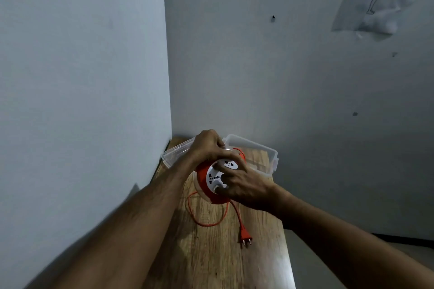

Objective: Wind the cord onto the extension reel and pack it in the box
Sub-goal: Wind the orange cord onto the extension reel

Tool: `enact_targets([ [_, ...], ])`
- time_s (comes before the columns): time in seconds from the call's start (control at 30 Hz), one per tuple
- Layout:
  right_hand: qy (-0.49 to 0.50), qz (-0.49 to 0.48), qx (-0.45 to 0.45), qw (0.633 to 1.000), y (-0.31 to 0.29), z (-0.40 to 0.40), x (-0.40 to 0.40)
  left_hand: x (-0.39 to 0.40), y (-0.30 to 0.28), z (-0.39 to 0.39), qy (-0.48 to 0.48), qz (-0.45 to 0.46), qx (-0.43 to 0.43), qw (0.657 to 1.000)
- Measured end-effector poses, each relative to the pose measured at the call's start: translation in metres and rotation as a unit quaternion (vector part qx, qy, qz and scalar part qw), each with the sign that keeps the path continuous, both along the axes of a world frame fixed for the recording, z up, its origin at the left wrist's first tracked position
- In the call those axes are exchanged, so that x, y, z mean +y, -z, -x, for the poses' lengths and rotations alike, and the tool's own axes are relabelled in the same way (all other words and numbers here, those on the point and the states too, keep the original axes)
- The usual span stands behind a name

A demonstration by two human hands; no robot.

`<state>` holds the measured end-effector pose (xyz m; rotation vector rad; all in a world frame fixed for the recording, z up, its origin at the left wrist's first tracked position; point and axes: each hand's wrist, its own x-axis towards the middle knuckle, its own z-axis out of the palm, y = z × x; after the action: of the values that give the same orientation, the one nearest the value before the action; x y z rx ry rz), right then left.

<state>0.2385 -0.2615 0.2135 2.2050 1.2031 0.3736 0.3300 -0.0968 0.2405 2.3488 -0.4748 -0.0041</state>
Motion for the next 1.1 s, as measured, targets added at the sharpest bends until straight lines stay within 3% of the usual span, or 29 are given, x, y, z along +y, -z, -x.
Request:
enact_targets([
  [0.17,-0.018,0.051,-0.039,0.998,-0.012,-0.002,0.002,-0.003,0.0,0.0,0.014,-0.006,0.02,1.0],
  [0.33,-0.011,0.034,-0.069,0.997,-0.005,-0.006,0.002,-0.006,-0.006,0.0,0.019,-0.02,-0.002,1.0],
  [0.43,0.0,-0.035,-0.085,0.996,-0.001,-0.007,0.002,-0.004,-0.008,0.0,0.001,0.003,-0.019,1.0],
  [0.57,0.064,-0.129,-0.042,0.989,0.01,-0.006,0.002,-0.005,-0.007,-0.001,-0.001,0.024,-0.024,0.999],
  [0.73,0.116,-0.352,-0.023,0.929,0.026,-0.002,0.01,-0.008,-0.005,-0.002,-0.014,0.032,-0.038,0.999],
  [0.8,0.175,-0.47,-0.003,0.865,0.031,0.001,0.017,-0.01,-0.003,-0.002,-0.023,0.039,-0.044,0.998],
  [0.9,0.269,-0.675,0.02,0.687,0.033,0.004,0.032,-0.011,-0.003,0.0,-0.046,0.079,-0.035,0.995],
  [1.03,0.344,-0.8,0.036,0.491,0.026,0.013,0.062,-0.015,0.0,0.001,-0.039,0.082,-0.058,0.994],
  [1.1,0.383,-0.846,0.063,0.365,0.022,0.015,0.072,-0.017,0.004,-0.001,-0.04,0.082,-0.067,0.994],
])
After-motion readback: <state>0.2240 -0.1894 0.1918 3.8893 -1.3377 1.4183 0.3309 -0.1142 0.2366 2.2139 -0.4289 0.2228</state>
